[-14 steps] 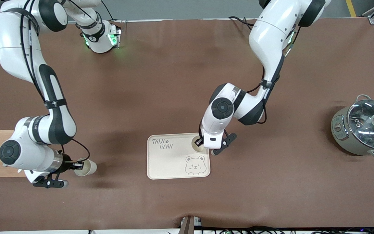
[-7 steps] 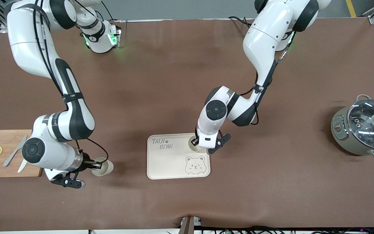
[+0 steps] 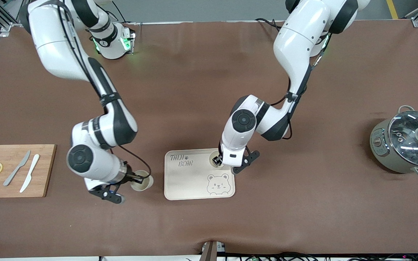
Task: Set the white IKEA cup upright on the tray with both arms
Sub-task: 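Release the cup with the left gripper while the right gripper carries its cup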
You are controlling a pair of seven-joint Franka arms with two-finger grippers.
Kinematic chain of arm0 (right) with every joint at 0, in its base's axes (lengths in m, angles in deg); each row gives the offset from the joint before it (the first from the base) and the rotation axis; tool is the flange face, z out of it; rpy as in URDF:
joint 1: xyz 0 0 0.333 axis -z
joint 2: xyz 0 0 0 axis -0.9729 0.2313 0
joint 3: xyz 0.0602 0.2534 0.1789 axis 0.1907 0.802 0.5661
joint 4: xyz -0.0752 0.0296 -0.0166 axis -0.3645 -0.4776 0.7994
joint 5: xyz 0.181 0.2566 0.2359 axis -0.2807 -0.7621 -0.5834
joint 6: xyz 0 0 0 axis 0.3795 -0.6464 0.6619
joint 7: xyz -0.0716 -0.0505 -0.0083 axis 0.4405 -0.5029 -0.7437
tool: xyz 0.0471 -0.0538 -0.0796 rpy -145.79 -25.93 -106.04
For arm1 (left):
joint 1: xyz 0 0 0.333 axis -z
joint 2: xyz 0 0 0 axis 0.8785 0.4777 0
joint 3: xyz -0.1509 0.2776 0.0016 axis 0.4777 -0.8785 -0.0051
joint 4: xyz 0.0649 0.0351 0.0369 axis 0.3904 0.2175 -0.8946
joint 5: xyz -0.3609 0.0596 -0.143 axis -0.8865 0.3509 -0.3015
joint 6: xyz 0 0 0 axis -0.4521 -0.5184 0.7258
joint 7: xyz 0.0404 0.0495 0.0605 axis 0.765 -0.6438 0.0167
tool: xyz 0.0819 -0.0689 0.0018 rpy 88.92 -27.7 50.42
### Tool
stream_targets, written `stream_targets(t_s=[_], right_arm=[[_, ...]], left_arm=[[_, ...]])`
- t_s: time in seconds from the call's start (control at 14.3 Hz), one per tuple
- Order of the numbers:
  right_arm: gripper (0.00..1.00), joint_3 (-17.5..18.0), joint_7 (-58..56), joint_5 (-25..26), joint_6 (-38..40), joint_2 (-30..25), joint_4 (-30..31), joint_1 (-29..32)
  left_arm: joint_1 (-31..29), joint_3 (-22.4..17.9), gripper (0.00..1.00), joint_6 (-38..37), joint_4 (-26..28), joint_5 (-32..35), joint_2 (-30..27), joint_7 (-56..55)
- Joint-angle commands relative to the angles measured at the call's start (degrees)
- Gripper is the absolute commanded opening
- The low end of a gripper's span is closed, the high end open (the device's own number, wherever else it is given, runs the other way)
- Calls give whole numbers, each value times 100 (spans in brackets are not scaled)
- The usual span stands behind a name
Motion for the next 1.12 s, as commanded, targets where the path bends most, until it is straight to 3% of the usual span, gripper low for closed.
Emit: stream_targets(t_s=[0.0,0.21,0.63,1.05], right_arm=[[0,-77,499,21,17,-51,-30,-228],[0,-95,693,57,-18,-24,-4,-387],[0,-95,1114,57,-509,81,162,-642],[0,-121,1256,92,-870,248,338,-730]], left_arm=[[-98,-28,100,-154,101,94,-425,-86],[-387,-28,100,-407,162,155,-777,28],[-1082,-20,100,-1726,285,155,-1550,1537],[-1714,-20,100,-2052,1005,164,-2411,2953]])
